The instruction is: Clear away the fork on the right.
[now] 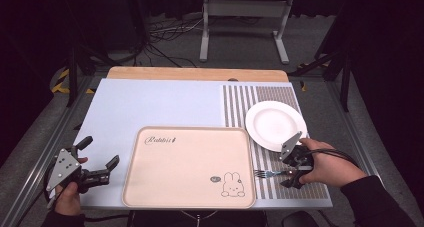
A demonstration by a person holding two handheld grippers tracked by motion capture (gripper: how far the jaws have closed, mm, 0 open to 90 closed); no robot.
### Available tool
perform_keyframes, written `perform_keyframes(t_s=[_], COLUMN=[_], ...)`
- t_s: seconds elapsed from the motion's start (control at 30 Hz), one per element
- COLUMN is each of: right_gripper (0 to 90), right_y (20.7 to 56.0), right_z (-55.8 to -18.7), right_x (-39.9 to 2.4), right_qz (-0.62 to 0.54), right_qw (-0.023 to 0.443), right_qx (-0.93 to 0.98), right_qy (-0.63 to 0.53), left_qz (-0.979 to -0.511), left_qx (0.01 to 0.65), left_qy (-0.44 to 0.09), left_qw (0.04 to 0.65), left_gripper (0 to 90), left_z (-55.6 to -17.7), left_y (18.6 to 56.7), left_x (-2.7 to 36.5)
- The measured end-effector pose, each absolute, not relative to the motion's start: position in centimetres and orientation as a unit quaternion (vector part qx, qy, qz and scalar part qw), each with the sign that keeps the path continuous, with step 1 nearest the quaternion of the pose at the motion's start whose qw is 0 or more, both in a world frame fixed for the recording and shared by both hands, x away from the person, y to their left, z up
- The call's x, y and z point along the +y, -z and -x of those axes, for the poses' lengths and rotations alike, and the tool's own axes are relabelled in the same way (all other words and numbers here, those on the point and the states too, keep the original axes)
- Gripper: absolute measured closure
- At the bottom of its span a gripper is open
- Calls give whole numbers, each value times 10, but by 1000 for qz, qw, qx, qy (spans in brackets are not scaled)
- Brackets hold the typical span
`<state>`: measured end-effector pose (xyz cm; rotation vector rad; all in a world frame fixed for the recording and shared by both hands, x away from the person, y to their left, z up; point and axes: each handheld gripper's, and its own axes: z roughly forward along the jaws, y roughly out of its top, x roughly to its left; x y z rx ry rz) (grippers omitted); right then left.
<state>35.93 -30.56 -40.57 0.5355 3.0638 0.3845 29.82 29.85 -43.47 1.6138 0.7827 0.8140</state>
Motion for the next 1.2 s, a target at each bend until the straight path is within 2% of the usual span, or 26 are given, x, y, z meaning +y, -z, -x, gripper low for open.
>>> perform_keyframes(t_s=[0.17,0.53,0.67,0.93,1.2], right_gripper=[256,541,594,755,782], right_y=[406,410,411,413,414], right_z=[-361,-363,-365,-368,-368], right_x=[-305,-306,-306,-302,-298], right_qz=[-155,-119,-99,-65,-36], right_qw=[12,13,12,20,21], right_qx=[979,988,992,996,998], right_qy=[-131,-93,-84,-56,-43], left_qz=[-685,-685,-684,-686,-686], left_qx=[329,330,330,330,330], left_qy=[-345,-344,-344,-343,-343], left_qw=[551,551,551,550,551], left_gripper=[0,0,0,0,0], left_z=[-298,-298,-298,-299,-299], left_y=[435,435,435,435,435], left_x=[299,298,299,299,299])
